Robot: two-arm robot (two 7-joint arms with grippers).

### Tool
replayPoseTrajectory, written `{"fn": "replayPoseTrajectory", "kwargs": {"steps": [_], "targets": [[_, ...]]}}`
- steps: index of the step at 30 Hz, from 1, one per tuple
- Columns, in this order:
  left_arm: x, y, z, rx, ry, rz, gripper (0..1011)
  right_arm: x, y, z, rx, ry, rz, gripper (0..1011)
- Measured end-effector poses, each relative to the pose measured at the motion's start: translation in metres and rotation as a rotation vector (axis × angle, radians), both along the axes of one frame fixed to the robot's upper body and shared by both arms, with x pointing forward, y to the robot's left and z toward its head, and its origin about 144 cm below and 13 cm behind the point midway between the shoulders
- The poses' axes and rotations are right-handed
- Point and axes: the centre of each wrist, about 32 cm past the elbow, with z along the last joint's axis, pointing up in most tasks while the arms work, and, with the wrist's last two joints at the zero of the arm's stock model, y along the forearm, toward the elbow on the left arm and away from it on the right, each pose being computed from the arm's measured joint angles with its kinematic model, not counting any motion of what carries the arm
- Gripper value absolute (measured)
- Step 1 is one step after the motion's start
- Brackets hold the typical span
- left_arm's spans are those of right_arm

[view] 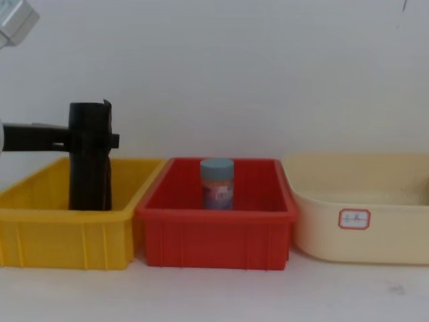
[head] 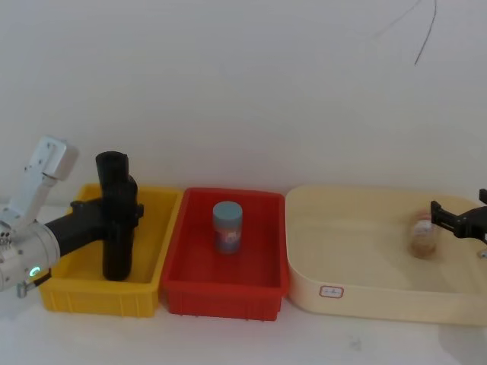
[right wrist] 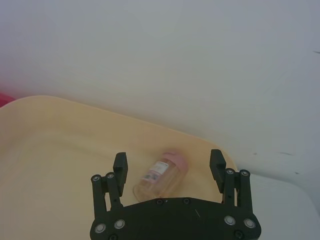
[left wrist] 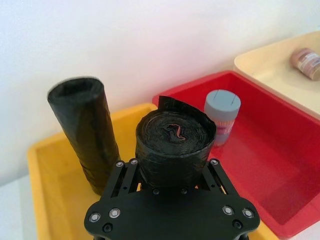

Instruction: Pick up the garbage bag with the one hand and transfer it to the other hand.

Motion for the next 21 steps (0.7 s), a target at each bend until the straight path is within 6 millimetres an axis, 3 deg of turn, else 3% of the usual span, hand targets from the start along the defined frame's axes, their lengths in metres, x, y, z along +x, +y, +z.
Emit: {"fn": "replayPoseTrajectory", "kwargs": {"steps": [21], "targets": [[-0.033, -0.009, 0.064, -0.002, -0.228, 0.005, 433, -0.001, -0.002, -0.001, 0.001, -0.002, 0.019, 1000]]}}
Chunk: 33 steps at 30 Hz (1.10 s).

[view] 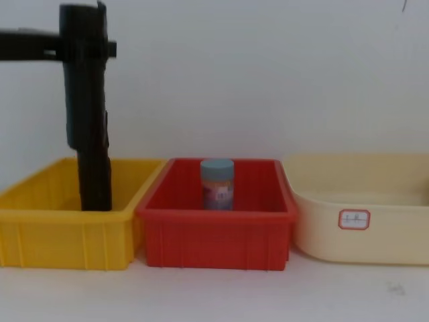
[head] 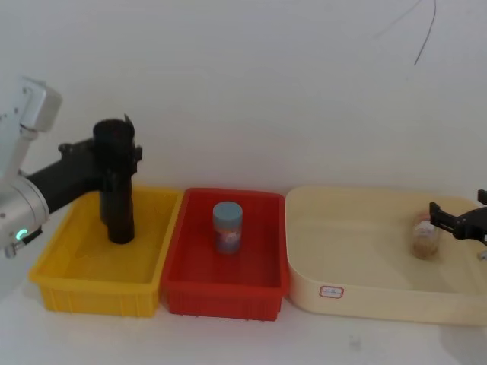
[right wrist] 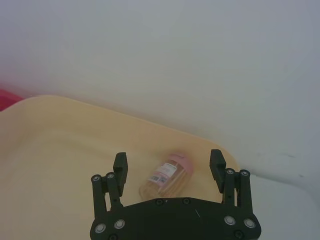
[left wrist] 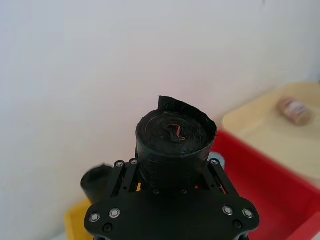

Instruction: Pick up the garbage bag with the one hand and transfer it to the other hand.

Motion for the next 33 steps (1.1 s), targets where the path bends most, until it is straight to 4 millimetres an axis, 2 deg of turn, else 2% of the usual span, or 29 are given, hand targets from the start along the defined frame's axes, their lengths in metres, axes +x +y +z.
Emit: {"fn": "replayPoseTrajectory", "kwargs": {"steps": [9, 17, 23, 33], "targets": [[-0.002, 0.003, 0.012, -0.055, -0.055, -0.087, 433, 0.000, 0.004, 0.002, 0.003, -0.021, 0.088, 1000], [0.007, 0.010, 0.010, -0.122, -0.067, -0.184, 433, 0.001, 0.012, 0.006, 0.011, -0.049, 0.202, 1000], [0.021, 0.018, -0.004, -0.200, -0.053, -0.262, 433, 0.002, 0.018, 0.010, 0.024, -0.069, 0.291, 1000], [0.052, 0.031, -0.049, -0.342, 0.003, -0.360, 433, 0.006, 0.029, 0.016, 0.050, -0.098, 0.443, 1000]]}}
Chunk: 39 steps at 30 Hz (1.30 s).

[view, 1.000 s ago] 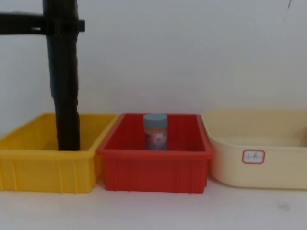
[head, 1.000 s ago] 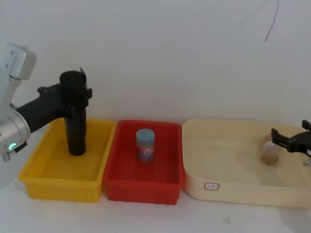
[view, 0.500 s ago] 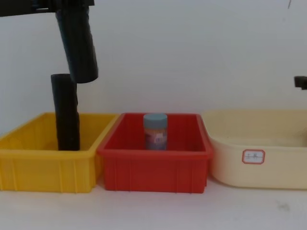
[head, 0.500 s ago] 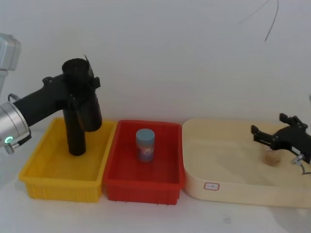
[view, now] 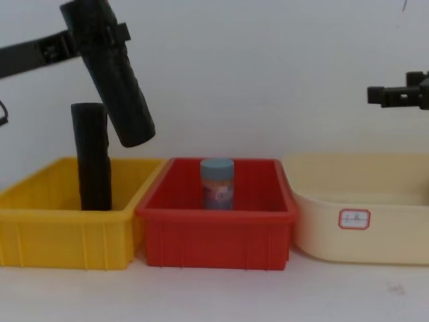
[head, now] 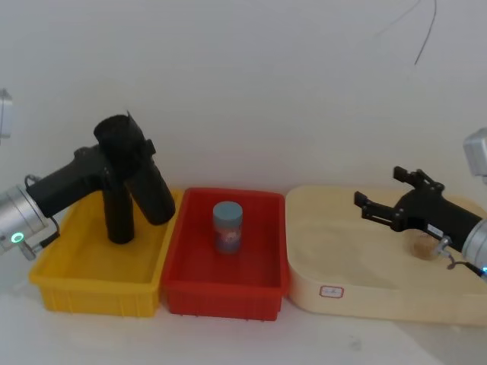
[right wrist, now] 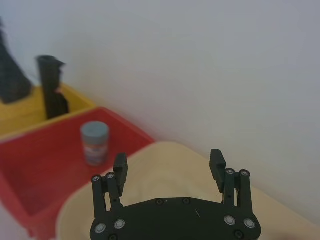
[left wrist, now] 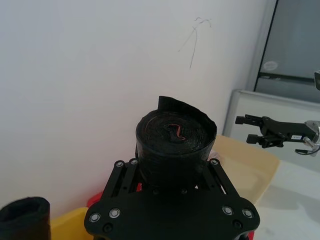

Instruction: Pick up the garbage bag with the one hand and transfer it to the other hand.

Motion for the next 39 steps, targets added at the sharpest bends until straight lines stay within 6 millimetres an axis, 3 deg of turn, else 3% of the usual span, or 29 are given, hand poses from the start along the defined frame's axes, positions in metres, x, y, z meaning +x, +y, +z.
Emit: {"fn": "replayPoseTrajectory", "kwargs": {"steps": [7, 12, 26, 39], "targets": [[0.019, 0.001, -0.024, -0.064, 0.016, -0.068, 433, 0.003, 0.004, 0.003, 0.012, -0.013, 0.088, 1000], [0.029, -0.002, -0.030, -0.093, -0.007, -0.118, 433, 0.000, 0.007, 0.004, 0.014, -0.031, 0.108, 1000], [0.045, -0.020, -0.017, -0.126, -0.097, -0.241, 433, -0.020, 0.013, 0.014, 0.009, -0.114, 0.157, 1000], [0.056, -0.032, -0.007, -0.068, -0.126, -0.295, 433, -0.019, 0.026, 0.012, -0.035, -0.097, 0.188, 1000]]}}
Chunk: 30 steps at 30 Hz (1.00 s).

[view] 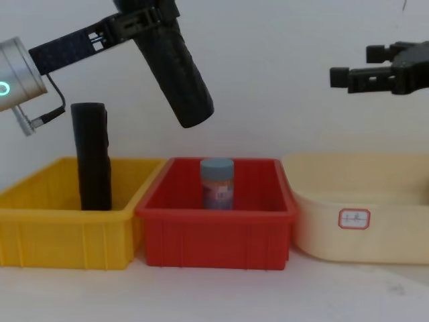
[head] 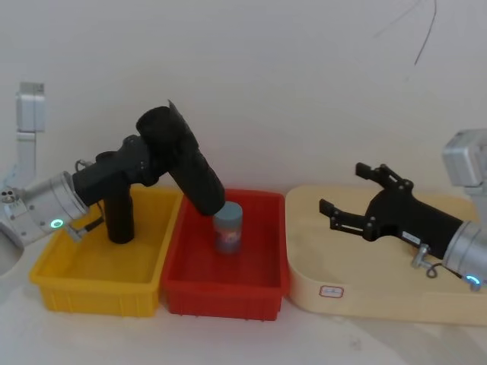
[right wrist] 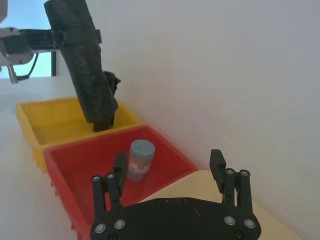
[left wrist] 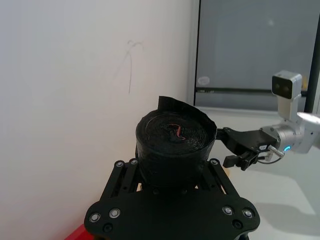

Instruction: Pick up the garbage bag with the one hand and transfer it to the other hand.

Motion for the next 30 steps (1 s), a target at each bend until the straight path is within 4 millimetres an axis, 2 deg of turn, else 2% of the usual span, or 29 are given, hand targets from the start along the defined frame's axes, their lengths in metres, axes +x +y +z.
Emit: {"fn": "replayPoseTrajectory", "kwargs": {"steps": [12, 30], "targets": [[0.009, -0.004, 0.005, 0.073, -0.016, -0.001, 433, 0.016, 0.012, -0.004, -0.051, 0.035, -0.019, 1000], [0.013, -0.005, 0.007, 0.105, -0.024, -0.001, 433, 0.022, 0.021, -0.003, -0.057, 0.055, 0.053, 1000]]}}
